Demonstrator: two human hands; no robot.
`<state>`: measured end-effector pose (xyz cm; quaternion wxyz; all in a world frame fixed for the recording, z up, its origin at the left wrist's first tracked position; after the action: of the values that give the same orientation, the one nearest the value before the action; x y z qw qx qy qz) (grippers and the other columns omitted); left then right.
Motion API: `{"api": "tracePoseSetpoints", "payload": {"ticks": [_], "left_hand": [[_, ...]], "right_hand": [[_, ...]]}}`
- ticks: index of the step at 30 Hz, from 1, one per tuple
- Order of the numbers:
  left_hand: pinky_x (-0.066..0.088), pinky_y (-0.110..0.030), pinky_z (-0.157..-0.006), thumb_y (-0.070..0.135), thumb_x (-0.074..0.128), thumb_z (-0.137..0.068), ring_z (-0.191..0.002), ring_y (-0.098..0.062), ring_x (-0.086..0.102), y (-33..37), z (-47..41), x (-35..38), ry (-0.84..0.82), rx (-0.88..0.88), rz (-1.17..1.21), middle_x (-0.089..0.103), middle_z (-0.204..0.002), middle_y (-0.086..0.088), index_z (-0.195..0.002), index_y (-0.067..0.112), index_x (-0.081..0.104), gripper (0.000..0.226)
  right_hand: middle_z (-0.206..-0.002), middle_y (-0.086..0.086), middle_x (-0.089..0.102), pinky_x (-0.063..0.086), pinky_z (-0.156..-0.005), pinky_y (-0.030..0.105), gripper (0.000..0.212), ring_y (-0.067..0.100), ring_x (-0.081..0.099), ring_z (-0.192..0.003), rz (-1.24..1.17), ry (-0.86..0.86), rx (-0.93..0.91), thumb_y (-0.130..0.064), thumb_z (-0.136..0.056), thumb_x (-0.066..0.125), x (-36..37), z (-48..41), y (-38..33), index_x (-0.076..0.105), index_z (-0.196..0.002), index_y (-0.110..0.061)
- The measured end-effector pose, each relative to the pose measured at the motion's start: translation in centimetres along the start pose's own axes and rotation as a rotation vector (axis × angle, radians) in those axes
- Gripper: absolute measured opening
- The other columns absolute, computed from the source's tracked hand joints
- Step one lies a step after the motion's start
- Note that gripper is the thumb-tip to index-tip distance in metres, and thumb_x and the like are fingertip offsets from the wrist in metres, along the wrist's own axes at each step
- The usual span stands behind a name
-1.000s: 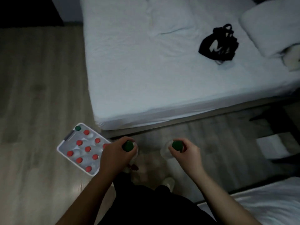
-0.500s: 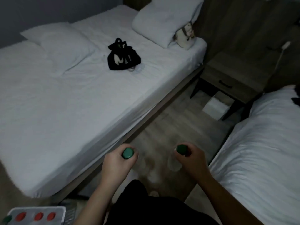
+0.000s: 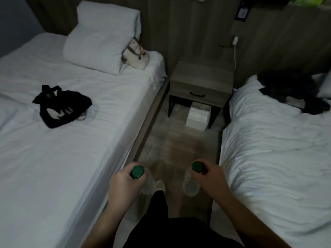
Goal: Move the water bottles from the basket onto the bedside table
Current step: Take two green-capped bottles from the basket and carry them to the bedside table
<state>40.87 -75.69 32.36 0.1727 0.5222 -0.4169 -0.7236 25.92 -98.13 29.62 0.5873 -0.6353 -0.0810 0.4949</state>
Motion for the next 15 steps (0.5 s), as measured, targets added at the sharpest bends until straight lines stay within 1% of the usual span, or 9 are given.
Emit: {"api": "tracePoseSetpoints", "payload": {"ticks": [2,3,4,5,6,8,10,13,15], "left_hand": [[0.052,-0.024,-0.063,0.030,0.076,-0.073,-0.072,0.004,0.063,1.2,-4.4,0.3,-0.049,0.028,-0.022,0.068,-0.073,0.017,-0.073,0.045,0.061,0.021],[0.053,-0.024,-0.063,0.030,0.076,-0.074,-0.073,0.005,0.063,1.8,-6.6,0.4,-0.081,0.031,-0.020,0.068,-0.073,0.016,-0.072,0.045,0.061,0.022],[0.054,-0.025,-0.064,0.028,0.076,-0.074,-0.072,0.004,0.063,2.3,-8.8,0.4,-0.110,0.026,-0.014,0.068,-0.073,0.015,-0.073,0.044,0.062,0.021],[0.055,-0.027,-0.066,0.027,0.076,-0.074,-0.071,0.003,0.063,2.9,-11.0,0.4,-0.135,0.026,-0.010,0.068,-0.075,0.014,-0.076,0.041,0.064,0.018],[0.056,-0.029,-0.069,0.027,0.076,-0.074,-0.071,0.001,0.064,3.5,-13.2,0.5,-0.157,0.036,-0.014,0.069,-0.078,0.013,-0.081,0.037,0.066,0.015],[0.057,-0.032,-0.074,0.027,0.076,-0.074,-0.077,-0.007,0.066,4.6,-17.3,0.7,-0.192,0.083,-0.042,0.070,-0.085,0.008,-0.091,0.031,0.068,0.019],[0.057,-0.033,-0.075,0.025,0.077,-0.073,-0.079,-0.014,0.066,5.8,-20.8,1.0,-0.208,0.151,-0.085,0.070,-0.087,0.003,-0.094,0.027,0.069,0.023],[0.057,-0.033,-0.075,0.021,0.079,-0.072,-0.079,-0.016,0.066,7.4,-24.8,1.8,-0.187,0.236,-0.130,0.071,-0.088,0.000,-0.097,0.021,0.070,0.027],[0.058,-0.033,-0.075,0.023,0.078,-0.072,-0.080,-0.015,0.065,8.0,-27.1,2.5,-0.187,0.223,-0.136,0.071,-0.089,0.000,-0.098,0.022,0.069,0.027]], "right_hand": [[-0.075,-0.010,0.068,0.052,-0.067,0.024,0.023,0.002,0.063,-0.069,0.025,0.027,0.046,-0.028,-0.073,0.078,-0.1,-3.2,-0.6,0.064,-0.090,-0.034],[-0.072,-0.010,0.068,0.051,-0.064,0.021,0.023,0.001,0.062,-0.066,0.032,0.041,0.061,-0.028,-0.073,0.078,-0.2,-4.7,-1.1,0.063,-0.088,-0.036],[-0.069,-0.010,0.066,0.048,-0.061,0.016,0.023,0.000,0.061,-0.064,0.032,0.061,0.072,-0.028,-0.072,0.079,-0.4,-6.1,-1.7,0.062,-0.085,-0.037],[-0.069,-0.011,0.066,0.045,-0.059,0.011,0.023,-0.003,0.060,-0.065,0.028,0.087,0.076,-0.028,-0.072,0.080,-0.6,-7.6,-2.3,0.062,-0.084,-0.036],[-0.070,-0.013,0.065,0.045,-0.058,0.008,0.023,-0.007,0.060,-0.067,0.020,0.116,0.083,-0.027,-0.071,0.080,-0.9,-9.2,-3.0,0.063,-0.084,-0.034],[-0.072,-0.017,0.064,0.045,-0.059,0.008,0.024,-0.011,0.059,-0.070,-0.002,0.170,0.090,-0.024,-0.072,0.080,-1.4,-12.0,-4.3,0.061,-0.083,-0.035],[-0.071,-0.020,0.061,0.043,-0.058,0.005,0.028,-0.015,0.058,-0.070,-0.014,0.202,0.084,-0.021,-0.073,0.079,-1.6,-14.5,-5.3,0.058,-0.082,-0.036],[-0.071,-0.020,0.061,0.042,-0.058,0.001,0.026,-0.017,0.057,-0.068,-0.052,0.242,0.111,-0.020,-0.073,0.080,-1.7,-17.4,-6.1,0.060,-0.085,-0.032],[-0.072,-0.019,0.063,0.044,-0.059,0.003,0.025,-0.015,0.058,-0.068,-0.057,0.254,0.131,-0.021,-0.072,0.080,-2.0,-19.5,-6.0,0.061,-0.083,-0.033]]}}
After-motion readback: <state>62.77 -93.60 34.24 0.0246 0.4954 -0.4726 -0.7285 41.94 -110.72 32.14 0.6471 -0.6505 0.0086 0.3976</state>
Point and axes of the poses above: each hand's wrist, its own z-axis away from the middle knuckle, its own x-axis out of the palm, y = z × x, the point moved 4 cm from there along -z, towards the middle knuckle
